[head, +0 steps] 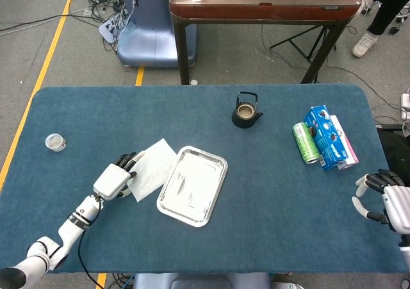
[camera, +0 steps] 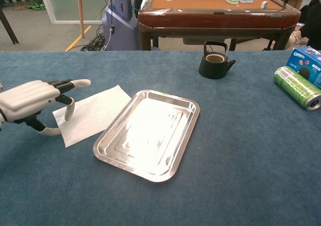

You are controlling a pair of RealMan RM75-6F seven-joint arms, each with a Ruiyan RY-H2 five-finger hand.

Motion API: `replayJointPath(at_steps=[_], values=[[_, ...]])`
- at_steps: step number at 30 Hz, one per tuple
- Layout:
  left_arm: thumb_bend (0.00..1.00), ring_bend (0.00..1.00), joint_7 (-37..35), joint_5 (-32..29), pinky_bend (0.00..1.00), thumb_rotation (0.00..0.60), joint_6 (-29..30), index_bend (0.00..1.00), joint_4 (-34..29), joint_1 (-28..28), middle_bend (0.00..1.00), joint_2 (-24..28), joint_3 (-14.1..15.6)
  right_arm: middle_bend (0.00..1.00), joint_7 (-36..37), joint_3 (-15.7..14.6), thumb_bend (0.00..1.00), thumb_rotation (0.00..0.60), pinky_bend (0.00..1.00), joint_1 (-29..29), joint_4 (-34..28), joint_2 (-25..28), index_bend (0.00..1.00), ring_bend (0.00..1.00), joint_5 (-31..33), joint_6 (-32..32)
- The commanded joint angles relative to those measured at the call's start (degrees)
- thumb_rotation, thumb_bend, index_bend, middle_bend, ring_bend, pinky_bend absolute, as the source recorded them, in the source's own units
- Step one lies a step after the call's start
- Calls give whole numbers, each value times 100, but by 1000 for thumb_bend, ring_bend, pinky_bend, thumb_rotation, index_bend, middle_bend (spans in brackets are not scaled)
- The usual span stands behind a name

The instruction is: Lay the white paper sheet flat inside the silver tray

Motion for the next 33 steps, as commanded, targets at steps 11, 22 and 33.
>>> replayJointPath(at_steps=[11, 22, 33], values=[[456, 0, -191, -30, 136, 600, 48, 573, -32, -3, 0, -7, -3, 427, 7, 2, 332, 600, 156, 1, -7, 4, 573, 298, 6, 0], [456, 0, -291, -233, 136, 600, 257, 593, -1077, 29, 0, 539, -243, 427, 45, 6, 332, 600, 156, -2, -4, 15, 573, 298, 7, 7], [530, 0, 357, -657, 136, 600, 210, 655, -2632, 133, 0, 1232, -604, 427, -2, -2, 332, 600, 156, 2, -20, 3, 573, 298, -3, 0]])
